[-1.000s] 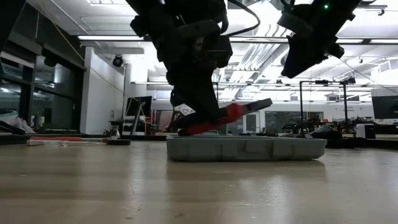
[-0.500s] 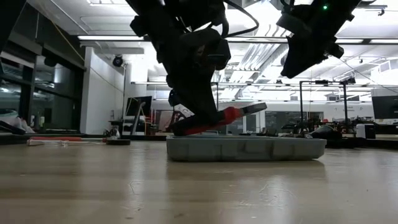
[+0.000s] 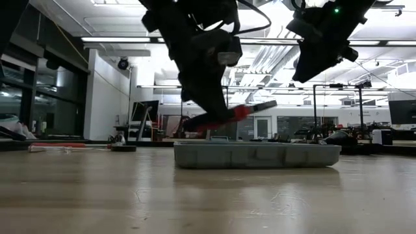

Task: Prefit tool cases
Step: Put the orange pliers into the gray prefit tool case

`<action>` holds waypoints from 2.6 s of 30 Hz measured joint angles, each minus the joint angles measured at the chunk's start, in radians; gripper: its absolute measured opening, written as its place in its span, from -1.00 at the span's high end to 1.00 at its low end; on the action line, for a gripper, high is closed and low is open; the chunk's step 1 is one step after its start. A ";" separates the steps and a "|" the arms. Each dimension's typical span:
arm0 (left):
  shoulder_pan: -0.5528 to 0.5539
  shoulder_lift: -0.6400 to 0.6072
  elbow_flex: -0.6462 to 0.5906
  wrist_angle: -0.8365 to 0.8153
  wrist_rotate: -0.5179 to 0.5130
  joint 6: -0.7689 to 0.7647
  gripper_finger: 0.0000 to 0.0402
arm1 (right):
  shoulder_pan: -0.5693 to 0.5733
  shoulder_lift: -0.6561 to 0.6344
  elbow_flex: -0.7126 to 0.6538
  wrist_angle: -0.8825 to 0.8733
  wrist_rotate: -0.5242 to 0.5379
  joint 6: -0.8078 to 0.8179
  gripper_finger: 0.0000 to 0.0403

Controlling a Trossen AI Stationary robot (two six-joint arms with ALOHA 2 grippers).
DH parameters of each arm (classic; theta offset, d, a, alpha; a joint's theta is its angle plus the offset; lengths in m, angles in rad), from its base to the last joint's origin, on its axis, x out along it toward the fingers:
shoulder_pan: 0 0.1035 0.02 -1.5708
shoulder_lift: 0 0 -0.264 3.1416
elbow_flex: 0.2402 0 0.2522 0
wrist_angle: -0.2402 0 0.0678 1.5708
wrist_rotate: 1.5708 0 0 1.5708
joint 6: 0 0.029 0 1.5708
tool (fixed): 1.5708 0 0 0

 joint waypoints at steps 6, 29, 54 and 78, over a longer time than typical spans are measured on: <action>0.086 0.000 0.032 0.000 0.008 0.034 0.83 | 0.000 0.000 0.000 0.000 0.000 0.000 0.59; 0.179 0.000 0.032 -0.023 0.022 0.062 0.83 | 0.000 0.000 0.000 0.000 0.000 -0.017 0.59; 0.106 -0.002 -0.032 -0.021 0.050 0.002 0.83 | 0.000 0.000 0.000 0.000 0.000 -0.018 0.59; 0.071 0.082 -0.006 -0.001 -0.034 -0.059 0.73 | 0.000 0.000 0.000 0.001 -0.007 -0.016 0.59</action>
